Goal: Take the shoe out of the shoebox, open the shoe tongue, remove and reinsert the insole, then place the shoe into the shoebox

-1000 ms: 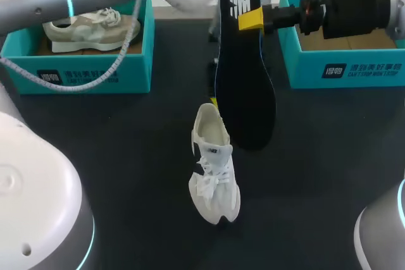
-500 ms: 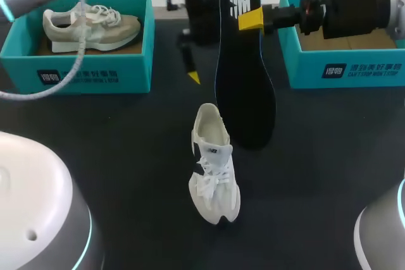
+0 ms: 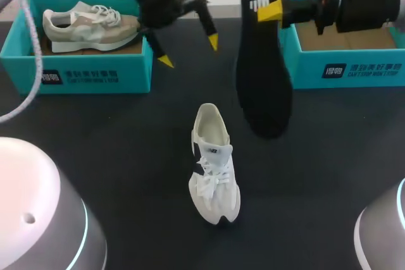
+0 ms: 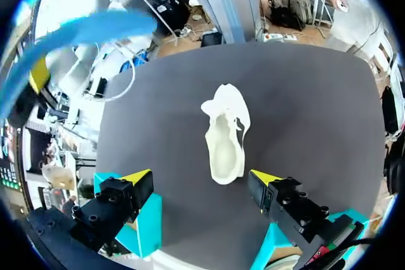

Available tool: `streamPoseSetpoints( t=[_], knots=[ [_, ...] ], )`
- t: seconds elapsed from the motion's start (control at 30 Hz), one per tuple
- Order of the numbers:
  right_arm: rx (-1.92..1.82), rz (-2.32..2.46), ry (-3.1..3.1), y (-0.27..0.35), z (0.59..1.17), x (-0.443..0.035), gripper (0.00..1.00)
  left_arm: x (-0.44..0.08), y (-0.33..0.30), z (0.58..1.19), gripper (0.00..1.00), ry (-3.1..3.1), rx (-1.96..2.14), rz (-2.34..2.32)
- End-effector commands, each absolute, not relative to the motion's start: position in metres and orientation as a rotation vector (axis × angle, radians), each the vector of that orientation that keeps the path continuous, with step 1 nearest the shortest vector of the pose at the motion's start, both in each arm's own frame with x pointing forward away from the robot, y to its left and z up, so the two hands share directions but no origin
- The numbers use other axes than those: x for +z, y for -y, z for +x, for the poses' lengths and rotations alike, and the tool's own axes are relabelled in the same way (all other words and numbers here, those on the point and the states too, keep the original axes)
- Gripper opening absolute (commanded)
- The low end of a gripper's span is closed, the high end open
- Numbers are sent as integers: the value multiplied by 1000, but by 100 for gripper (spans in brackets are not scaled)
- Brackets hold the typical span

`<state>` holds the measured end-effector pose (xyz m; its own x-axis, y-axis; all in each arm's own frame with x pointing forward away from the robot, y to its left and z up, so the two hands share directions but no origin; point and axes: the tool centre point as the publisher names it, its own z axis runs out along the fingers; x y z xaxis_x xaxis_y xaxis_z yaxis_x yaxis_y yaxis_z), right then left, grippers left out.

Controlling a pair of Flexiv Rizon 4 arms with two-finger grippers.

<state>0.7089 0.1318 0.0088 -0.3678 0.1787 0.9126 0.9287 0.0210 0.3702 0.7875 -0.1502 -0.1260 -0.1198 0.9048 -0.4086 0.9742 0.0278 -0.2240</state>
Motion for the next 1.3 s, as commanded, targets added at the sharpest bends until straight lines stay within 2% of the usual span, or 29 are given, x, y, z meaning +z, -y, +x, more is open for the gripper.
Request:
streamPoseSetpoints(
  t=[0.03, 0.13, 0.83, 0.93, 1.3],
  knots=[
    [-1306, -1143, 1635, -123, 744, 3, 0, -120, 120, 782, 100, -2008, -838, 1786],
    [-1281, -1262, 1643, -114, 755, -7, 0, -120, 120, 782, 100, -2008, -838, 1786],
    [-1302, -1260, 1576, -115, 758, -10, 0, -120, 120, 782, 100, -2008, -838, 1786],
    [-1274, -1261, 1497, -118, 769, -16, 0, -102, 123, 776, 100, -1847, -1014, 1707],
    [-1047, -1396, 1235, -111, 800, -43, 0, -67, 114, 768, 100, -1393, -1124, 1568]
  ],
)
